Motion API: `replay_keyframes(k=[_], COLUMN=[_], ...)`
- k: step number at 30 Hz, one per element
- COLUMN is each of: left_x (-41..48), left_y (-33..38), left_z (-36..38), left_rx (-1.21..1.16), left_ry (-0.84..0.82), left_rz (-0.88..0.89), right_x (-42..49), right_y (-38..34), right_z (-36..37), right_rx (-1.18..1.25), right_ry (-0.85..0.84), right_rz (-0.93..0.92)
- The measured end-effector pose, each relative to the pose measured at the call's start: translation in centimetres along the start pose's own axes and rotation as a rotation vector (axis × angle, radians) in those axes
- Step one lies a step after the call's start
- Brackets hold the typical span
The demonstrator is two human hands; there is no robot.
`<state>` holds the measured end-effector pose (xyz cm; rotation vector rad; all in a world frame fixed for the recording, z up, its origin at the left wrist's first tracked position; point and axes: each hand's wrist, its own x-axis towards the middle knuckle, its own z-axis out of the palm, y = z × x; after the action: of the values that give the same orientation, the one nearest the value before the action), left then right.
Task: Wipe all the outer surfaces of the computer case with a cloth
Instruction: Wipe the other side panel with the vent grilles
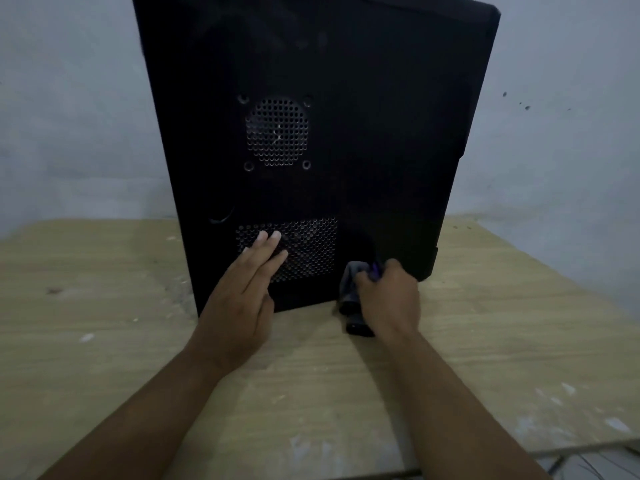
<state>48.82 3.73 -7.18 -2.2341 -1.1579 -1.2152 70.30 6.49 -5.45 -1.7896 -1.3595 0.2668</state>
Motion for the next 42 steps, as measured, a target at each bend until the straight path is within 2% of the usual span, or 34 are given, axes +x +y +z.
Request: replay_keyframes(k=[2,4,9,13,15,19,22,24,28,33,37,42], left_x=[0.1,0.3,0.5,0.3,0.1,-0.2,-0.7,-0.9,-0.7,-0.7,-0.5,-0.3], left_y=[0.0,-0.1,-0.5,-1.1,-1.6,-2.8,-3.9,-4.0,-3.4,-3.8,-4.8,-5.4], left_z=[-0.1,-0.2,-0.6,-1.3,-1.6,-2.0,-1.8,-1.6,-1.3,-1.3,-1.6,-1.9], left_rx=[0.008,0.012,0.018,0.028,0.030,-0.044,-0.141,-0.201,-0.443,-0.574,-0.742,-0.756], left_ry=[0.034,0.073,0.179,0.326,0.403,0.526,0.483,0.450,0.395,0.507,0.534,0.564], left_rz=[-0.005,-0.032,-0.097,-0.174,-0.230,-0.355,-0.469,-0.536,-0.693,-0.793,-0.922,-0.977], right_x=[0.0,-0.8,-3.6,-5.5,-5.7,-4.9,-3.9,-3.6,-4.4,-6.5,-8.0,-8.9], right_y=[0.1,-0.7,-3.7,-5.2,-5.5,-4.8,-4.1,-4.0,-4.9,-7.7,-9.1,-10.1], right_z=[0.0,0.6,2.5,4.4,4.4,2.8,1.8,1.9,3.0,5.1,6.5,7.4], right_rx=[-0.049,-0.125,-0.303,-0.398,-0.367,-0.309,-0.347,-0.386,-0.476,-0.550,-0.630,-0.602], right_ry=[0.011,-0.016,-0.147,-0.181,-0.185,-0.169,-0.151,-0.144,-0.162,-0.191,-0.156,-0.129], right_rz=[0.003,-0.084,-0.429,-0.748,-0.740,-0.598,-0.468,-0.450,-0.629,-0.890,-0.997,-1.087])
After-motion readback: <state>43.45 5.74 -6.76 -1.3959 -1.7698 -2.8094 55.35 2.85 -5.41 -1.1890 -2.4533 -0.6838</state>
